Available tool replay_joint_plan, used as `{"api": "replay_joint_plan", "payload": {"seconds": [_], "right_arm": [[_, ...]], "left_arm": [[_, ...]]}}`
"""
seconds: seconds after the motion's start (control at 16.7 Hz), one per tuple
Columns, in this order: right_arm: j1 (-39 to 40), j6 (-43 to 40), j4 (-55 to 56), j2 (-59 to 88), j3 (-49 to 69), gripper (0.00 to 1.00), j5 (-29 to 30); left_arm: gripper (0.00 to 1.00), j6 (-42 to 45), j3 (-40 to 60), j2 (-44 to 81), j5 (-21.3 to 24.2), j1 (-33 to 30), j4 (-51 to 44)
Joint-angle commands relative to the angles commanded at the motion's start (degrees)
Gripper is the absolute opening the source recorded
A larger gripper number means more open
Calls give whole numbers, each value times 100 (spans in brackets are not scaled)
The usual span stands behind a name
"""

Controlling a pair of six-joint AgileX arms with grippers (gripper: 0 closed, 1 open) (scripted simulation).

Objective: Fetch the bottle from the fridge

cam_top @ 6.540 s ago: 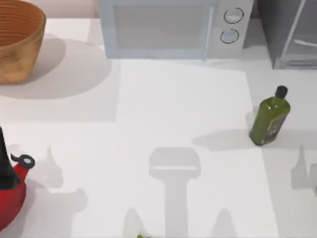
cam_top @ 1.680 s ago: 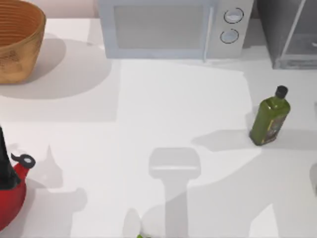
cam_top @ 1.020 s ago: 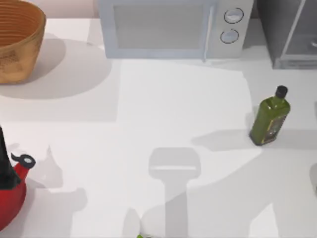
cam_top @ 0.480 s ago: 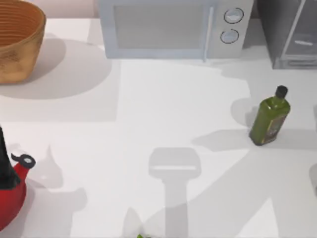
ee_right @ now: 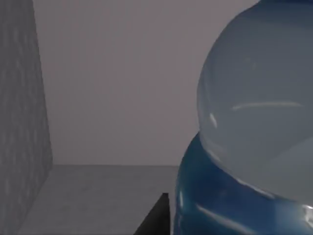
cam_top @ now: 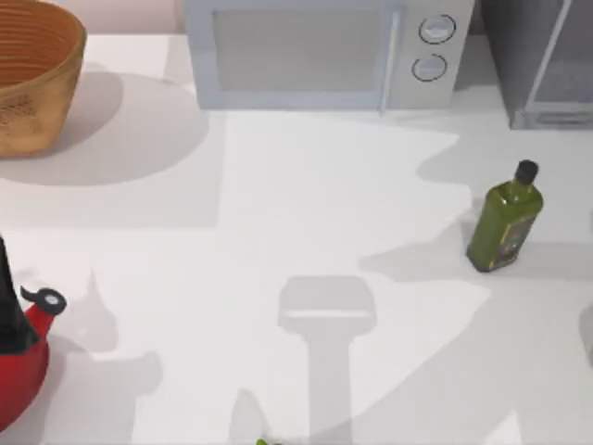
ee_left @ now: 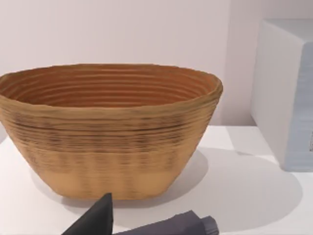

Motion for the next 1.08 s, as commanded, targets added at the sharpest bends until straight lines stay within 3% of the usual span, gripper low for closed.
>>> {"api": "replay_joint_plan", "payload": {"seconds": [0.3, 0.66, 1.08], "right_arm": [[-97, 3, 485, -730, -1304, 0, -154], [-124, 13, 571, -805, -1400, 0, -160], [94, -41, -236, -2313, -1982, 0, 30]], "left_arm": [[100, 0, 0, 0, 0, 0, 0], [100, 0, 0, 0, 0, 0, 0], [100, 0, 0, 0, 0, 0, 0]]}}
